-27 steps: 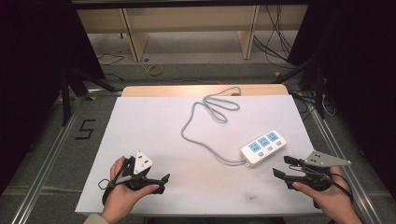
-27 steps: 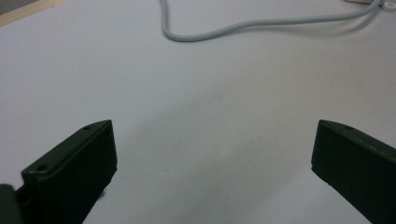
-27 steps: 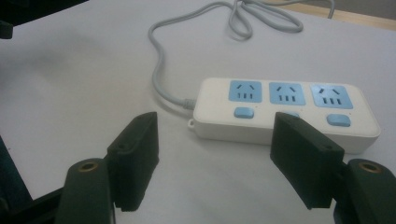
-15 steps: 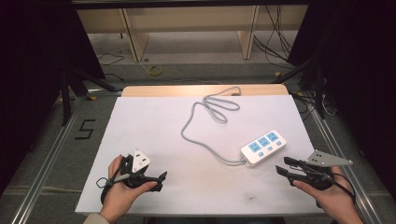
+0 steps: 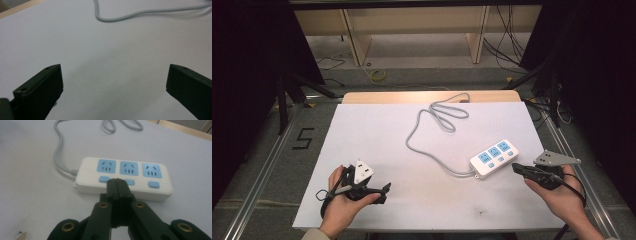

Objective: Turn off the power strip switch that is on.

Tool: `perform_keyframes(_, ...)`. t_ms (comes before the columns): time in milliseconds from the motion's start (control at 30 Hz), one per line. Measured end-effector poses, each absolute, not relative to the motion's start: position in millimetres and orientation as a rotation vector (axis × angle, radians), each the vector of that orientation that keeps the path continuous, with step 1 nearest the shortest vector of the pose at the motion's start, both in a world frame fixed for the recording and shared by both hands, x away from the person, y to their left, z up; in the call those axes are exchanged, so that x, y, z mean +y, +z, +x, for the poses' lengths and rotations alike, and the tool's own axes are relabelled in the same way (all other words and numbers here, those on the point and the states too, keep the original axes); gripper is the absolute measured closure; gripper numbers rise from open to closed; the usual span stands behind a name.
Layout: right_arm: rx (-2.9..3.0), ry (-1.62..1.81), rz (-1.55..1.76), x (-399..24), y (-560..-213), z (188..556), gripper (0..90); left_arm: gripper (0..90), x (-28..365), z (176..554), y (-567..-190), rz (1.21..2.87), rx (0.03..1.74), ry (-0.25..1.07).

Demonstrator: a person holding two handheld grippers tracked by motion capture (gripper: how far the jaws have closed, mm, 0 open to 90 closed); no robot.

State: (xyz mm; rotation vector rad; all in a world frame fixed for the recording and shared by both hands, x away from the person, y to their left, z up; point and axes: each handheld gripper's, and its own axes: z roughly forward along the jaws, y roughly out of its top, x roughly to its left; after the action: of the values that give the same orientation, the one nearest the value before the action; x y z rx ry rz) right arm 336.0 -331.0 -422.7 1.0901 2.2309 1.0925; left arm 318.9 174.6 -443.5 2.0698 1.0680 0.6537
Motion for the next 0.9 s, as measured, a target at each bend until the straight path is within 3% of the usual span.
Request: perform_keyframes(900,2.289,0.987,1.176,-319,-425,380,90.0,0.7,175,320,-443,2.064,1.062,0.662)
